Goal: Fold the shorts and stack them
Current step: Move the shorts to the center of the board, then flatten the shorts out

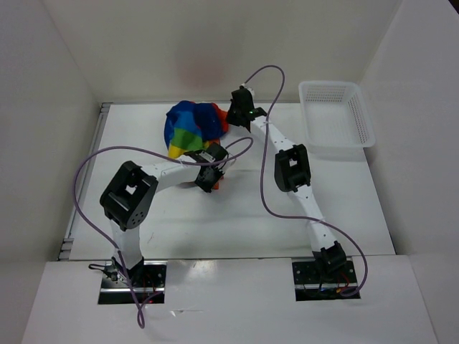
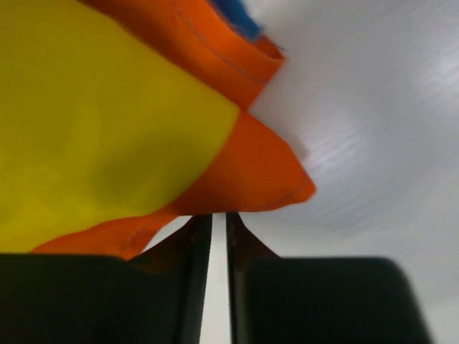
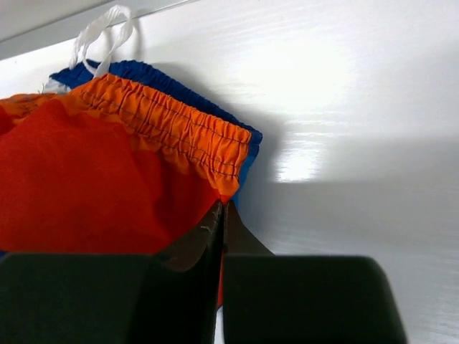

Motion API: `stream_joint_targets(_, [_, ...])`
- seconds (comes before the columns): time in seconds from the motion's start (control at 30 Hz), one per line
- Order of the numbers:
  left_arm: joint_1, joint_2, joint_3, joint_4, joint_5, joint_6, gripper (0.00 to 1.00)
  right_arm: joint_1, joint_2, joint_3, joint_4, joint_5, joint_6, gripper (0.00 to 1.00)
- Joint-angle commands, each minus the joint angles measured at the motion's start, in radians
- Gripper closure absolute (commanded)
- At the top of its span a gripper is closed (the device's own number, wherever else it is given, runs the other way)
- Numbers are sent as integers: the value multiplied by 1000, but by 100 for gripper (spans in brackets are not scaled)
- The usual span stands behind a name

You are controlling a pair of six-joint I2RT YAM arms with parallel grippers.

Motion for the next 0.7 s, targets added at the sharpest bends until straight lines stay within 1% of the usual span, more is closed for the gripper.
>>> stream_joint_targets(0.0, [51,31,-1,45,-38,6,84,10,-24,29,12,60,-24,100])
stream_joint_targets(0.03, [63,31,-1,54,-47,6,96,10,-39,18,12,71,-43,100])
stream_joint_targets(0.07, [86,31,-1,54,-47,6,100,10,-57,18,12,80,-55,100])
stream_joint_targets(0.17, [125,-15,-1,41,-47,6,100,1,-100,-31,12,89,-96,100])
stream_joint_targets(0.2, [158,-50,-1,24,-47,6,100,1,-140,-46,12,89,-107,100])
stream_joint_targets(0.27, [197,-90,10,-5,-12,6,100,-19,-186,-87,12,66,-135,100])
stream_joint_targets(0.3, [230,-135,10,-36,5,6,100,-19,-242,-106,12,51,-144,100])
stream_joint_targets(0.37, [258,-182,10,-47,17,6,100,-29,-312,-181,3,5,-188,100])
stream_joint_targets(0.4, [269,-221,-2,-47,17,6,100,-38,-391,-216,3,-15,-207,100])
stream_joint_targets(0.47, [323,-246,-44,-29,-12,6,100,-38,-485,-360,-6,-49,-254,100])
stream_joint_targets(0.5, [350,-255,-57,-15,-12,6,100,-38,-583,-487,-15,-79,-264,100])
stream_joint_targets(0.53, [413,-256,-68,-4,-12,6,100,-38,-634,-558,-15,-102,-274,100])
stream_joint_targets(0.57, [444,-256,-77,5,11,6,100,-38,-684,-627,-24,-122,-285,100])
stream_joint_targets(0.6, [470,-256,-78,5,23,6,100,-38,-790,-767,-24,-148,-299,100])
stream_joint_targets(0.63, [516,-242,-62,5,39,6,100,-38,-841,-831,-24,-164,-299,100])
stream_joint_targets(0.67, [531,-242,-50,-10,83,6,100,-38,-888,-886,-24,-173,-311,100])
